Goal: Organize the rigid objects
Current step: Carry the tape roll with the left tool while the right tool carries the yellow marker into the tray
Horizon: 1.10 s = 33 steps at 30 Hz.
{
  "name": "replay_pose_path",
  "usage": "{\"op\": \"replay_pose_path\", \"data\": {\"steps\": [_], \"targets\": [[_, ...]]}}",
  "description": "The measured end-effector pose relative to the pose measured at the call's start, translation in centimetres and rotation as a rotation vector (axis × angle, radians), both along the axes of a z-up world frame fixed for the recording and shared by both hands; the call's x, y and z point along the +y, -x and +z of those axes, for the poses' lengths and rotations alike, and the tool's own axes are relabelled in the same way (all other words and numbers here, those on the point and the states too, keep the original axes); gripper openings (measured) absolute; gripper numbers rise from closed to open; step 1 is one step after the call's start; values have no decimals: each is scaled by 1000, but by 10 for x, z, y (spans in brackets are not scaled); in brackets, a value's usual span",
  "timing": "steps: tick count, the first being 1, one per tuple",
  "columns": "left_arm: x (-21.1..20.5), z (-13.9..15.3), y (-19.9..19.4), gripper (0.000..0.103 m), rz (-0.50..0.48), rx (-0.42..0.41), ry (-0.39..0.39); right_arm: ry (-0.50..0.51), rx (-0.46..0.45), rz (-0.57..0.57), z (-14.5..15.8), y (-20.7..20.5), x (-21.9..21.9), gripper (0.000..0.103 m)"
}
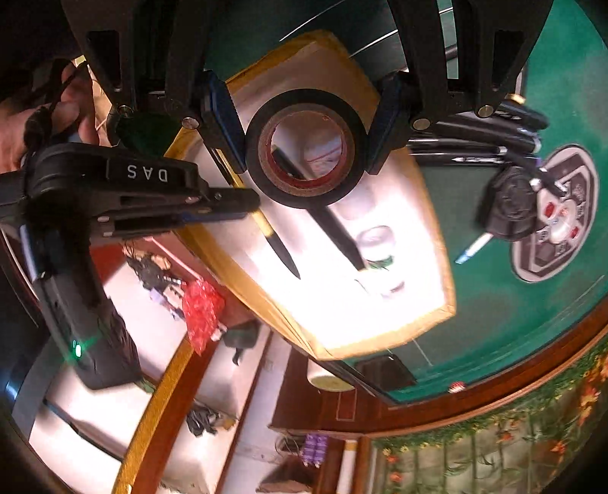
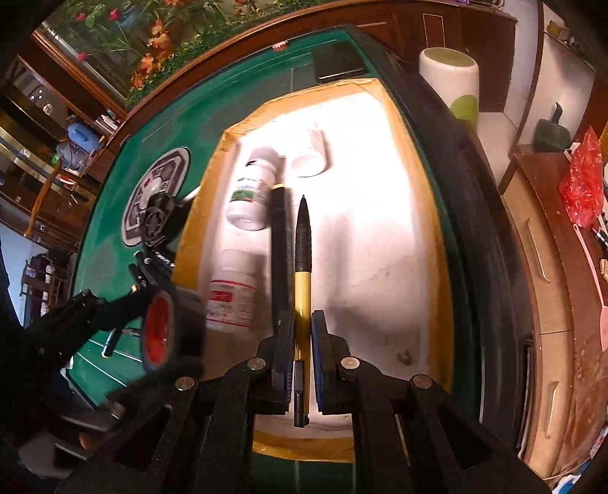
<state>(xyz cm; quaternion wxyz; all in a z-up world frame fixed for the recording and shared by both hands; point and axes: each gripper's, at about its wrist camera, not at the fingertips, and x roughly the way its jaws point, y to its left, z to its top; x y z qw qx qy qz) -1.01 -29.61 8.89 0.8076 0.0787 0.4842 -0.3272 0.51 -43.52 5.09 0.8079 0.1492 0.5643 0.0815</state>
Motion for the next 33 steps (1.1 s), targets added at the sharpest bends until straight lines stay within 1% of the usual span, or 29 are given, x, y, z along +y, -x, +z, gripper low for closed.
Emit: {"op": "replay_pose_path", "data": {"steps": [6, 12, 17, 20, 25, 26, 28, 33], "targets": [[-18, -16, 1, 65, -21, 31, -26, 11, 20, 14, -7, -3, -13, 8], [-28, -16, 6, 65, -43, -7, -45, 23, 39, 40, -15, -10, -11, 8], [-37, -18, 13, 65, -73, -28, -54, 36, 36, 49, -15, -13, -11, 8], [-38, -18, 14, 66, -68, -51, -82, 31, 38, 48, -15, -13, -11, 8], [-40, -19, 13, 67, -60, -62, -97, 28, 39, 50, -16, -13, -12, 8], [-40, -19, 12, 67, -60, -63, -99, 29, 38, 50, -15, -13, -12, 8], [-39, -19, 13, 72, -55, -59, -100, 33, 35, 50, -14, -13, -12, 8], [-34, -17, 9, 73, -35, -43, -83, 39, 21, 37, -9, -10, -13, 8]]}}
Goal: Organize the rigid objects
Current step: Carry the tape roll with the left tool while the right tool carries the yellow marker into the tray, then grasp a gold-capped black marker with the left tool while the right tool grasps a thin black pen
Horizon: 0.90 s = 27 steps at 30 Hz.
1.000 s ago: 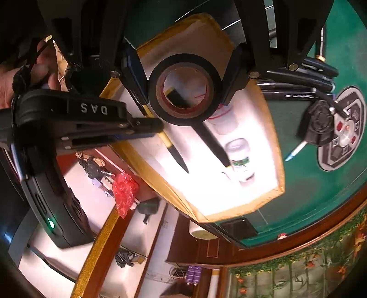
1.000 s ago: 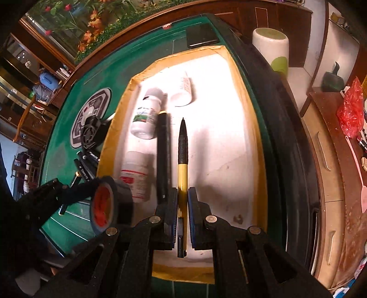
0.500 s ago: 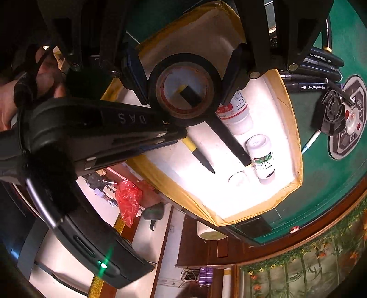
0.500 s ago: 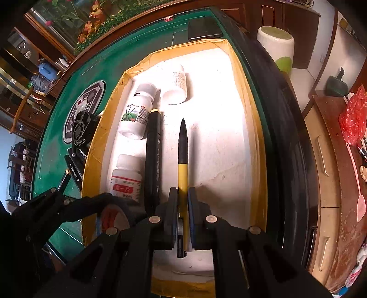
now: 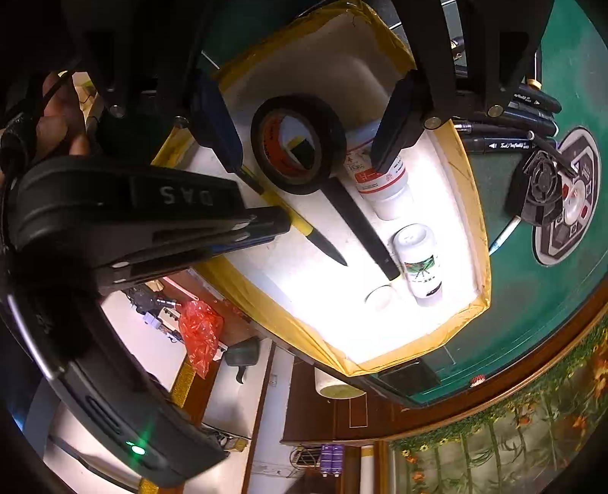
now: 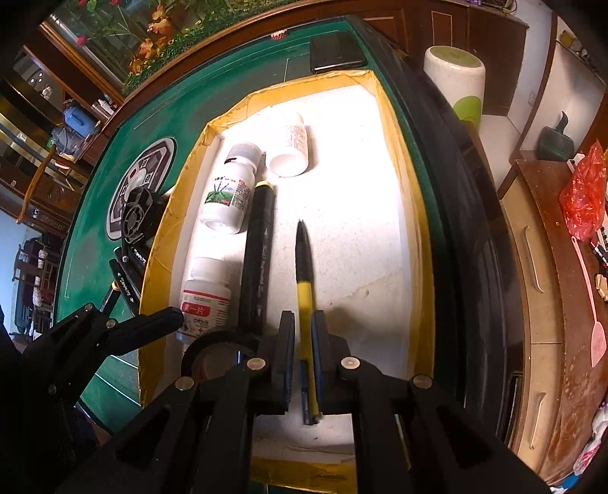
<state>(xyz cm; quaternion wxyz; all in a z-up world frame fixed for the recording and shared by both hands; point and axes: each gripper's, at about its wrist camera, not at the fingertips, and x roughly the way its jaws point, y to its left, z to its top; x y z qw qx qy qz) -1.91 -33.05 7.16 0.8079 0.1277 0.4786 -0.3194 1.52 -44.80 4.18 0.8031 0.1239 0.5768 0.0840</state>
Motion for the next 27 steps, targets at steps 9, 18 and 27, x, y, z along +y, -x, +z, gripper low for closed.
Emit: {"op": "replay_pose_path", "data": {"steps": [9, 18, 27], "targets": [[22, 19, -3, 76, 50, -15, 61, -5, -54, -1, 15, 4, 2, 12], [63, 29, -6, 77, 172, -8, 111, -16, -113, 29, 31, 5, 16, 24], [132, 27, -6, 77, 320, -11, 108, -29, -155, 114, 40, 5, 49, 25]]}}
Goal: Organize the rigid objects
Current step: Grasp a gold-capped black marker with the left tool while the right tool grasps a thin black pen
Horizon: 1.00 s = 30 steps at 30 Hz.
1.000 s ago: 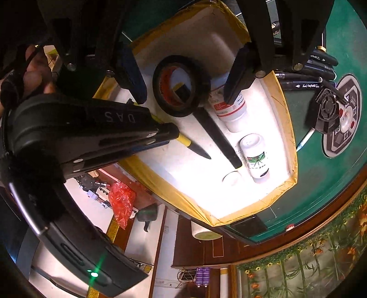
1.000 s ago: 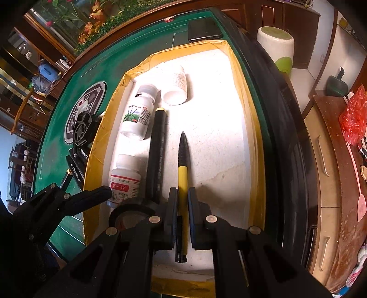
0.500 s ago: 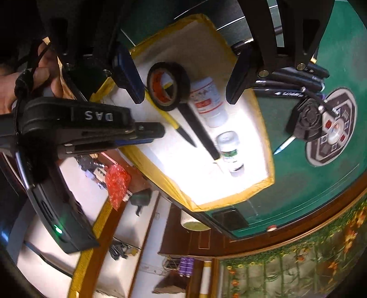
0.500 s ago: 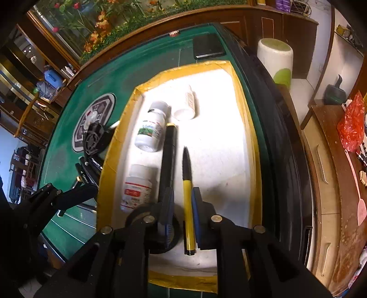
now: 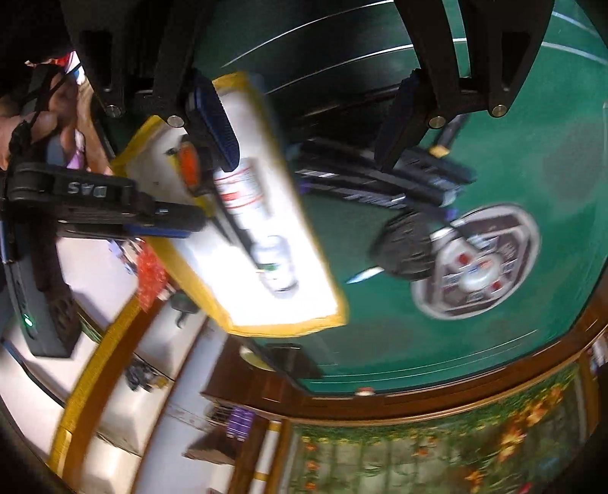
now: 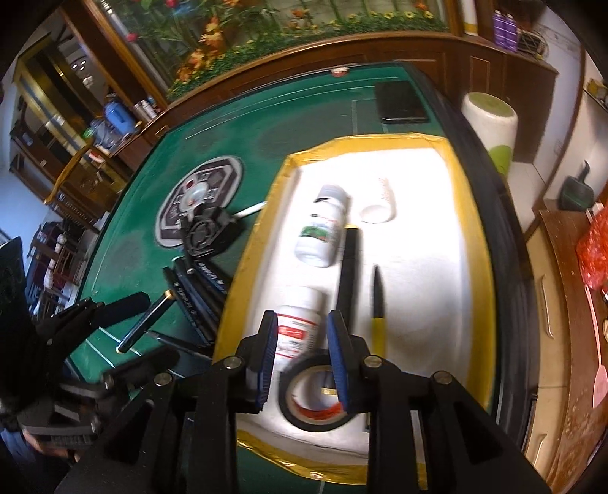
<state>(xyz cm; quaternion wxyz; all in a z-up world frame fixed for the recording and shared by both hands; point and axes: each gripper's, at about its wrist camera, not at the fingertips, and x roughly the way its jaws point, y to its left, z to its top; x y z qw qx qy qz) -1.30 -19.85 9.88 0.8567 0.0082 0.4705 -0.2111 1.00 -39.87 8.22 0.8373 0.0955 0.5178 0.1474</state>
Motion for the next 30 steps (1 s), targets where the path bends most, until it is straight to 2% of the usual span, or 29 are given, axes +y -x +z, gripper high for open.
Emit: {"op": "replay_pose_path", "data": {"steps": [7, 10, 23, 27, 29, 30], "targets": [[83, -22, -3, 77, 186, 44, -47, -16, -1, 63, 0, 0, 23, 29], [106, -33, -6, 77, 221, 73, -62, -16, -1, 84, 0, 1, 32, 29], [106, -67, -20, 77, 166, 147, -145, -7, 17, 218, -2, 12, 76, 34], [107, -72, -24, 77, 162, 138, -178, -1, 29, 250, -6, 16, 87, 34], [107, -72, -24, 74, 156, 128, -191, 2, 36, 270, -9, 17, 93, 35], [107, -72, -24, 67, 158, 118, -203, 4, 40, 279, -10, 17, 97, 36]]}}
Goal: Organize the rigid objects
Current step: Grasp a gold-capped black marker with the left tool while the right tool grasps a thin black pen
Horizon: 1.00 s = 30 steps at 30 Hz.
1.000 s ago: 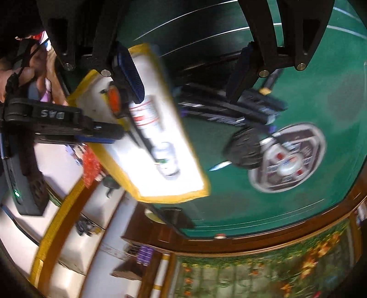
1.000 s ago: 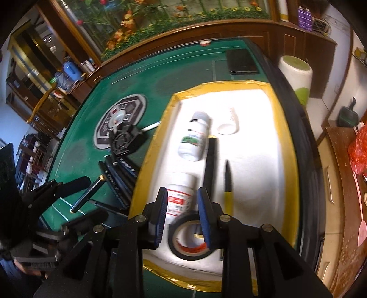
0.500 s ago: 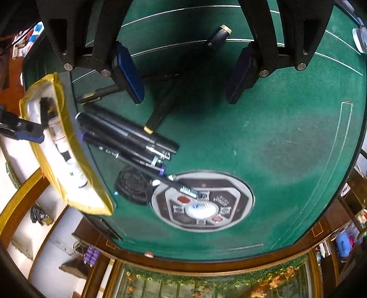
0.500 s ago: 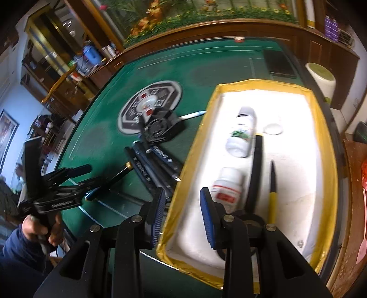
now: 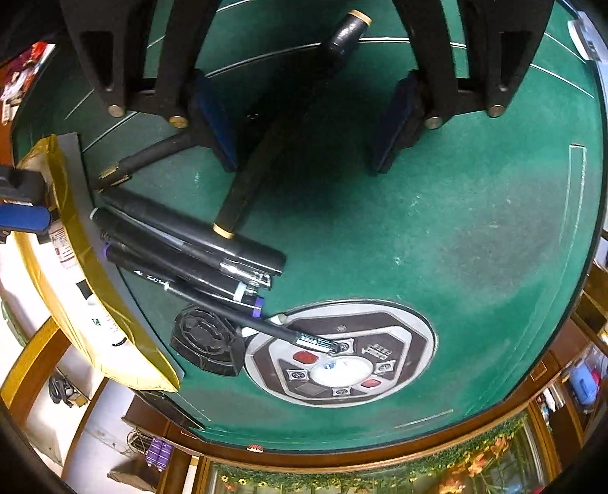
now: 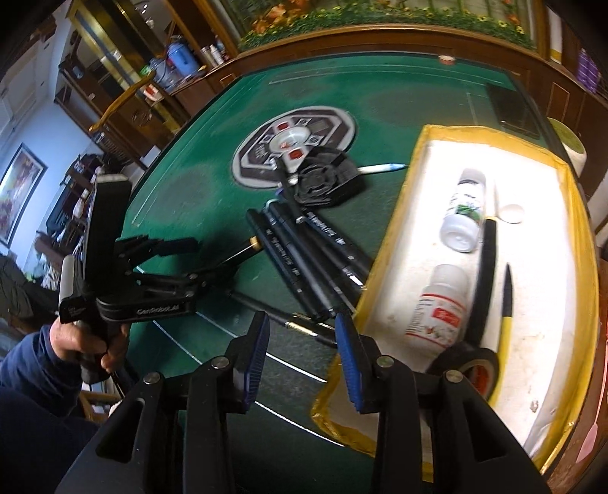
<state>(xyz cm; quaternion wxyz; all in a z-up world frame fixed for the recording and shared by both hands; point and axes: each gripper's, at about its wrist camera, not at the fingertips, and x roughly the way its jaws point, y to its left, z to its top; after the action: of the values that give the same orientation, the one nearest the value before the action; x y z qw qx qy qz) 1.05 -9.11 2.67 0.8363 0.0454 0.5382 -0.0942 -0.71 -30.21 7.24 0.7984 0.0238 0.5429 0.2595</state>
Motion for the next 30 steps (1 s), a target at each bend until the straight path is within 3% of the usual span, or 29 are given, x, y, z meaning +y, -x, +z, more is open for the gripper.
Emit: {"op": "replay_pose_path", "data": {"steps": [2, 4, 7, 15, 21, 22, 23, 25, 30], "targets": [[3, 1, 2, 57, -4, -11, -17, 8, 10, 26, -3, 0, 8, 40], [10, 2, 4, 42, 9, -11, -14, 24, 18, 68, -7, -1, 20, 40], [24, 2, 9, 33, 39, -6, -1, 55, 21, 149, -12, -2, 39, 40], [25, 1, 14, 34, 65, -1, -27, 209, 26, 430, -36, -17, 93, 40], [26, 0, 14, 34, 86, -9, -18, 305, 18, 540, -49, -16, 109, 39], [25, 0, 14, 34, 88, -10, -19, 320, 15, 544, -49, -14, 111, 34], [25, 0, 14, 34, 91, -11, -19, 331, 13, 546, -48, -11, 113, 22], [25, 0, 13, 34, 97, -9, -19, 347, 16, 554, -47, -5, 118, 12], [23, 0, 11, 35, 96, -4, -29, 297, 58, 508, -45, 14, 122, 9]]}}
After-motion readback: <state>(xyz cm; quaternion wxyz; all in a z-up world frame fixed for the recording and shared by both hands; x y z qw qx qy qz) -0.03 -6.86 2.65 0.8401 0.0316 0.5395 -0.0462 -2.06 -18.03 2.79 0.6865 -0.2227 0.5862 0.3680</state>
